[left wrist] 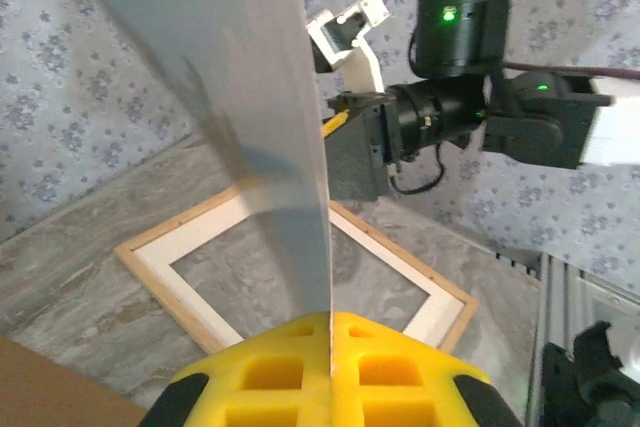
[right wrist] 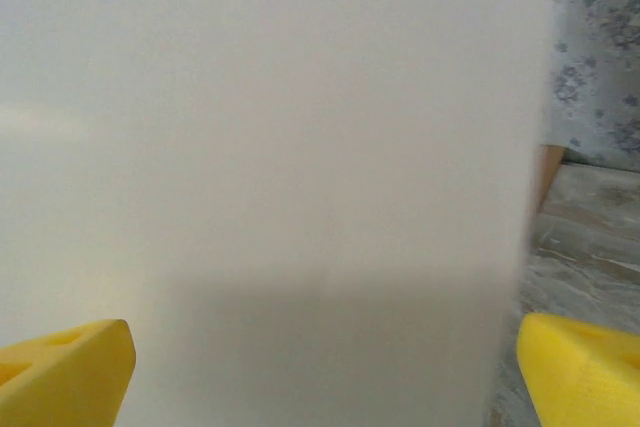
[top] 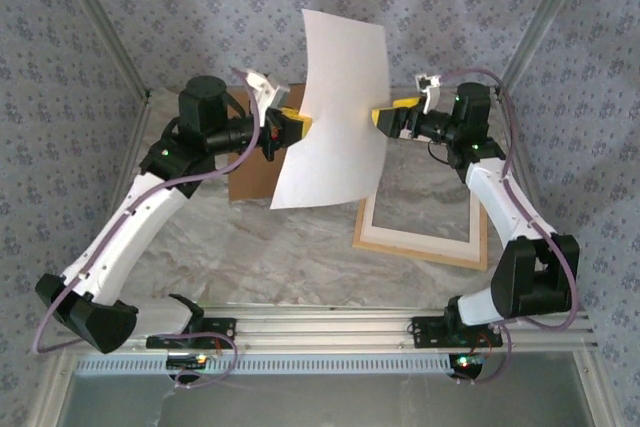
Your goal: Put the photo into the frame
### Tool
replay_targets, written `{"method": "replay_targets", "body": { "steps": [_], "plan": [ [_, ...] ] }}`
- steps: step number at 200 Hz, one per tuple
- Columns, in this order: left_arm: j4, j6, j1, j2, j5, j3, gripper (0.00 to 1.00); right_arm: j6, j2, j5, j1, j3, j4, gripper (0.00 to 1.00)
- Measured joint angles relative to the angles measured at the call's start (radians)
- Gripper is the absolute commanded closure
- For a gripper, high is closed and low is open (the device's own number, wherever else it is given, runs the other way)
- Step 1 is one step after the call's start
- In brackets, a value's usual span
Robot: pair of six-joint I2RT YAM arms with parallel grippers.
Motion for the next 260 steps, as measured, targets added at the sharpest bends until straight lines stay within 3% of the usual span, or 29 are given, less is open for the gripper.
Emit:
{"method": "replay_targets", "body": {
  "steps": [44,70,105,194,208,227,260],
  "plan": [
    [0.097,-0.074,0.091,-0.047,0.118,-0.085,1.0,0.134,0.055,-0.123,0.004,-0.027,0.202,0.0],
    [0.189,-0.151,0.131,-0.052,0.145,-0.144,1.0,0.241,0.099,-0.179,0.031,-0.04,0.331,0.11],
    [0.301,-0.271,0.204,-0.058,0.138,-0.23,1.0,0.388,0.126,-0.23,0.04,-0.074,0.505,0.24],
    [0.409,-0.425,0.284,-0.058,0.045,-0.327,1.0,0.592,0.126,-0.243,0.005,-0.108,0.731,0.27],
    [0.422,-0.443,0.292,-0.057,0.036,-0.34,1.0,0.614,0.126,-0.242,0.002,-0.116,0.749,0.33],
    [0.433,-0.459,0.294,-0.055,0.029,-0.355,1.0,0.64,0.126,-0.235,-0.005,-0.122,0.762,0.48],
    [0.451,-0.48,0.297,-0.037,0.022,-0.364,1.0,0.65,0.126,-0.224,-0.008,-0.122,0.768,0.87]
  ]
}}
